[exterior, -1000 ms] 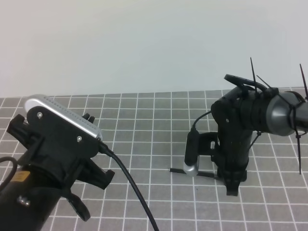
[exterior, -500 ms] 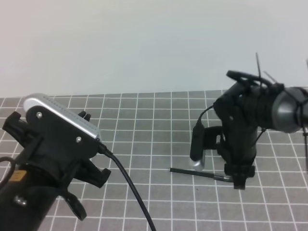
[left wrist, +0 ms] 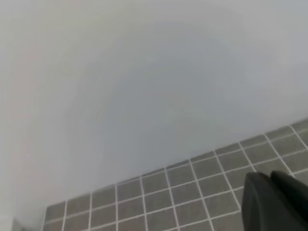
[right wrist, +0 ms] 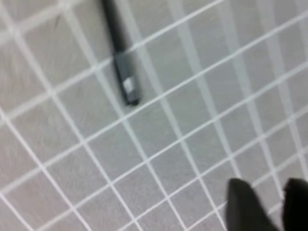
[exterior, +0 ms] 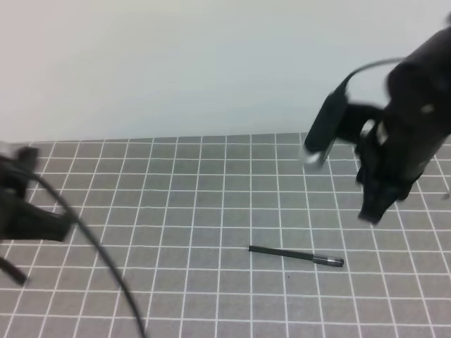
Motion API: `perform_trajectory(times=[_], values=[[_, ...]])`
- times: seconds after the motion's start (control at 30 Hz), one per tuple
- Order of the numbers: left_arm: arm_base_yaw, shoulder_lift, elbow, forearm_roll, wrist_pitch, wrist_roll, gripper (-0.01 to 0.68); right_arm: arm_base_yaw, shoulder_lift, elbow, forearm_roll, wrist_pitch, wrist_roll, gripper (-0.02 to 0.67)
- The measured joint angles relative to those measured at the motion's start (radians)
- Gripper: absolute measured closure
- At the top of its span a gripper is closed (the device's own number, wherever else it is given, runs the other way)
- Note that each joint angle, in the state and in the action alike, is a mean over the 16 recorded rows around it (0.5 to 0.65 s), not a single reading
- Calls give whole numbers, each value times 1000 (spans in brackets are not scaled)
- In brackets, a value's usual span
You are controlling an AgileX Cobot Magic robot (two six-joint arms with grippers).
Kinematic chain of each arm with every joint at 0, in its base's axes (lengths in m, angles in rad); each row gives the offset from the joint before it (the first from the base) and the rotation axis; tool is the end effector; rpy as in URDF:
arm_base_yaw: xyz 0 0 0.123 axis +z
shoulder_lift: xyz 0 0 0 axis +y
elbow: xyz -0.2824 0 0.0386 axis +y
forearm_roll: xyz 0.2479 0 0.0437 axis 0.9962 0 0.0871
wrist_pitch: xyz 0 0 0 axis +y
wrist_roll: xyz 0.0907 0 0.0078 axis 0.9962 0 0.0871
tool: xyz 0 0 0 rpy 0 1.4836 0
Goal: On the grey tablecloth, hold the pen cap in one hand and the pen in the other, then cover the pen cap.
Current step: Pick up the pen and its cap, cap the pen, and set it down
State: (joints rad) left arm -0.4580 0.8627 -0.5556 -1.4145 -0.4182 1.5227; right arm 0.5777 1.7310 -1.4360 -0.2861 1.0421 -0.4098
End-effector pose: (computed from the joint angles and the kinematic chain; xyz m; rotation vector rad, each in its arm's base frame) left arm 0.1754 -0.0459 0.3168 0.1916 1.6992 0.1060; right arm 0.3156 0.1793 0.2821 -1.4451 2.3771 -0.3391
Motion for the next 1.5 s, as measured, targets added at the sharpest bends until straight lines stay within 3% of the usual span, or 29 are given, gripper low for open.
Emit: perform_trajectory(times=[0.23, 0.47, 0.7, 1.0, 1.3, 1.5], values=[[233, -143, 2, -174, 100, 11, 673, 0, -187, 0, 11, -67, 256, 598], [340, -316, 45, -316, 83, 73, 673, 0, -323, 0, 52, -144, 434, 647], [355, -476, 131, -383, 50, 140, 673, 0, -381, 0, 33, -157, 492, 651], [355, -567, 204, -389, 14, 172, 673, -43, -458, 40, -126, -195, 526, 651], [355, -568, 209, -363, -25, 159, 673, -224, -680, 252, -193, -476, 592, 651], [355, -554, 217, -137, -42, -61, 673, -370, -867, 488, -184, -669, 631, 651]])
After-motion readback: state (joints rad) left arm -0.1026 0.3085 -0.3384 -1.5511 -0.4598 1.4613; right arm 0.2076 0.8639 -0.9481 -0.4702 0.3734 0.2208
